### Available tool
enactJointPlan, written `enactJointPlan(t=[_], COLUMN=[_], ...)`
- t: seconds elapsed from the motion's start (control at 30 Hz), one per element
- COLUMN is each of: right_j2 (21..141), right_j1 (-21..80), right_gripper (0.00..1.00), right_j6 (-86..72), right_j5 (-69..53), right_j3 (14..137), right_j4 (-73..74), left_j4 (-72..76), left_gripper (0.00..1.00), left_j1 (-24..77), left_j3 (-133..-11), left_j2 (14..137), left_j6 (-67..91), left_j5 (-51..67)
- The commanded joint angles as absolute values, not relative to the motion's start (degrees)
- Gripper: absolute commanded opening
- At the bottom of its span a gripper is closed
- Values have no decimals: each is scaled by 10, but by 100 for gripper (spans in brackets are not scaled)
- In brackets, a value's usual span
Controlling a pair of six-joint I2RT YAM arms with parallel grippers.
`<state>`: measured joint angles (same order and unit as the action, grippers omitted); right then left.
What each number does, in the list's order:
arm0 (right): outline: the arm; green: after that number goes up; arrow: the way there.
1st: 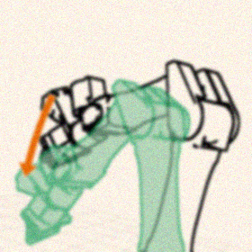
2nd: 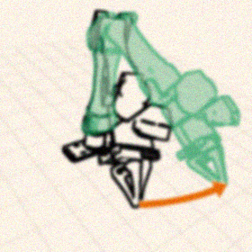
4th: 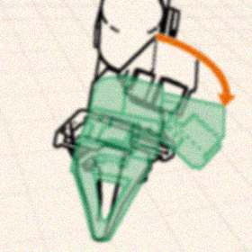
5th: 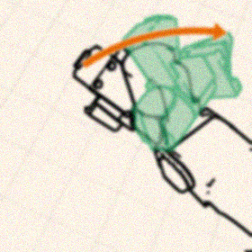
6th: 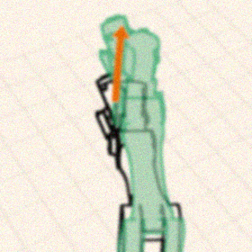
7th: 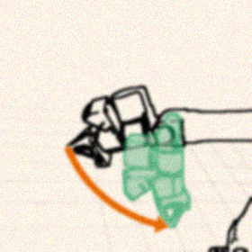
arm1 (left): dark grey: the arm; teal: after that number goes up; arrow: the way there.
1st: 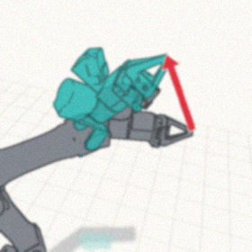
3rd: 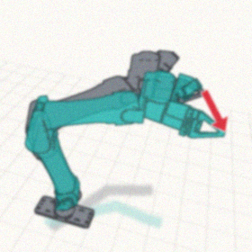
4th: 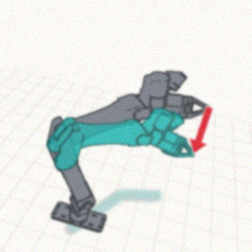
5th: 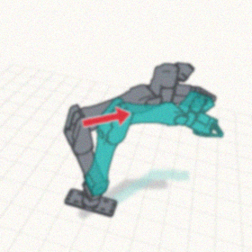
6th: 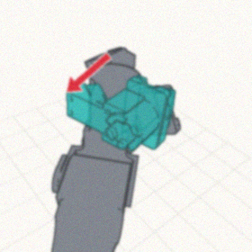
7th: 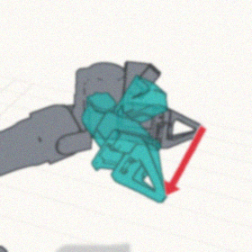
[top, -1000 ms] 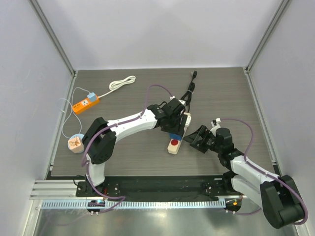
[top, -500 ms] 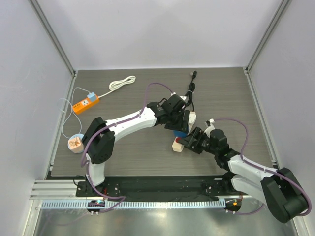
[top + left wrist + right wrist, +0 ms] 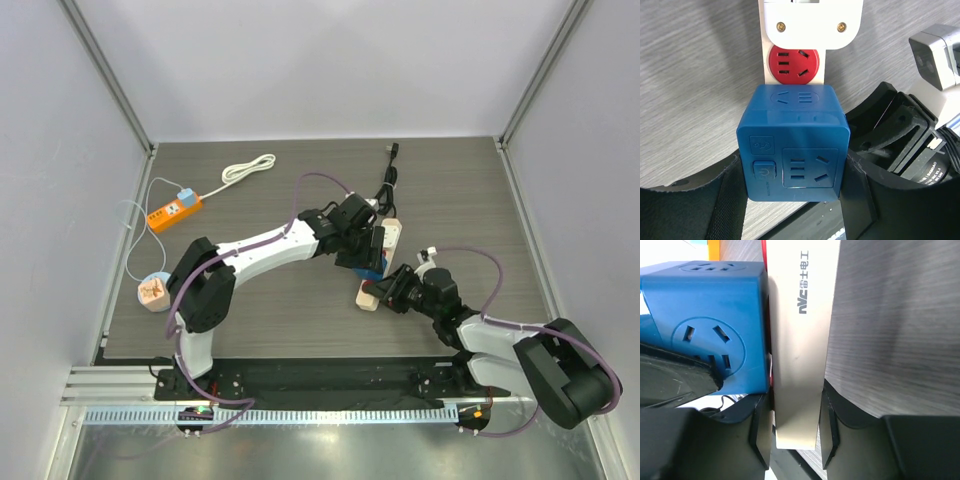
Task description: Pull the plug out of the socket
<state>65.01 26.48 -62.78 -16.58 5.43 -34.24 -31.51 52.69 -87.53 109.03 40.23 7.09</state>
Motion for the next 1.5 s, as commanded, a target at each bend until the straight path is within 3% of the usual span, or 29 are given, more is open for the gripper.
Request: enactJointPlan(t=[0.0,0.33,0.5,0.77,1.0,1.17,1.37,1.47], right_j2=[657,534,501,539,596,599,580,551], right_j1=[267,267,266,261,257,257,257,257], right_gripper=[1,1,1,1,1,1,1,1], right_j6=[-633,-679,-707,-684,-662,-654,-620,-604], right_j5=[-115,-4,-4,19,35,24,-21,-33], right_j3=[27,24,-16,8,34,31,32,31], right_j4=[-336,-143,-158,-113,-129,-155,-168,-159], left_j4=[-244,-104,-55,-111,-213,-175,-293,-263], left_gripper=[0,0,0,0,0,0,0,0], left_j1=[520,504,502,474,505,505,504,504], left_j3=[-884,-767,-724,-763,-773,-713,-692,-611], left_j2=[1060,983,931,940,884,865,822,772], left_j6=[416,434,444,526,447,469,397,388], left_j5=[125,171,154,217,109,164,70,113])
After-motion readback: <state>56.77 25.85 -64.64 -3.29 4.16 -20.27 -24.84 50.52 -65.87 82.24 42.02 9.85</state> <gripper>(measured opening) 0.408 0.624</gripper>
